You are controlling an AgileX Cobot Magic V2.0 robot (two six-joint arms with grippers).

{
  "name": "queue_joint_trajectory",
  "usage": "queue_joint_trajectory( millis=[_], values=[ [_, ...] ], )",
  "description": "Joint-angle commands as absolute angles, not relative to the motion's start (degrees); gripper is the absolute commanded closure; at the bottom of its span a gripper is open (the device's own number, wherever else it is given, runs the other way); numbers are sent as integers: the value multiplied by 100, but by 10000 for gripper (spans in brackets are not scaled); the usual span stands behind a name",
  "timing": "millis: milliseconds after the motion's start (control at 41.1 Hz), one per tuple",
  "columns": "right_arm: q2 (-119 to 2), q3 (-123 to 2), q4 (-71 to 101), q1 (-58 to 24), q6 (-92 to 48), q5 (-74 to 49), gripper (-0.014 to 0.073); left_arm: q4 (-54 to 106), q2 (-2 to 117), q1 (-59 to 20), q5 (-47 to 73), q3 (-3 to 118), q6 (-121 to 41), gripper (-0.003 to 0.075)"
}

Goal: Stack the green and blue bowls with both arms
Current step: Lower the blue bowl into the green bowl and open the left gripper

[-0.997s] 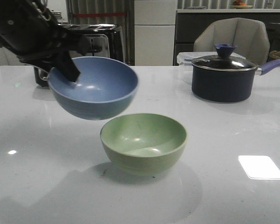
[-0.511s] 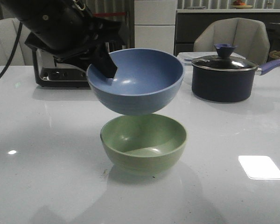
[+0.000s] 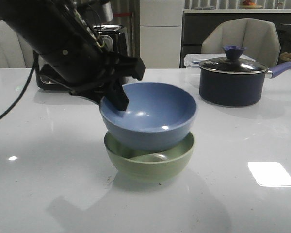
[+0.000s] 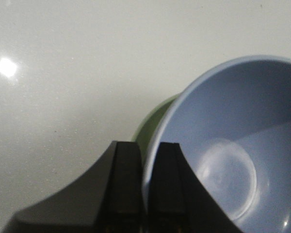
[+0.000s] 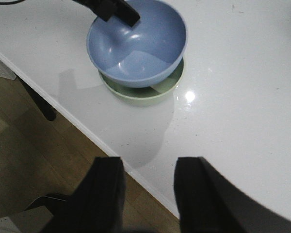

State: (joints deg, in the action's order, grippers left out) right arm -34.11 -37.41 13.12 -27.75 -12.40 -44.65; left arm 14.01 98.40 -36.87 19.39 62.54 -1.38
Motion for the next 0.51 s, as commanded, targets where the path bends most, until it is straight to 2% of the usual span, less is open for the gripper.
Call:
queue_joint_trajectory(
  millis=[0, 122, 195, 389, 486],
  values=[
    [-3404, -3911, 1334, -2768, -1299, -4099, 211, 1512, 9752, -3756, 1425, 6419, -125, 627],
    [-3404, -3911, 1334, -2768, -1299, -4099, 211, 1512, 9857, -3756, 1438, 6419, -125, 613],
    [-3404, -3911, 1334, -2768, -1299, -4099, 211, 1512, 9857, -3756, 1438, 6419, -125, 573],
    [-3404, -3911, 1334, -2768, -1299, -4099, 211, 1420, 9857, -3743, 1420, 6419, -125, 351],
    [-3404, -3911, 1334, -2768, -1299, -4099, 211, 1379, 9857, -3743, 1449, 6419, -125, 281]
  ],
)
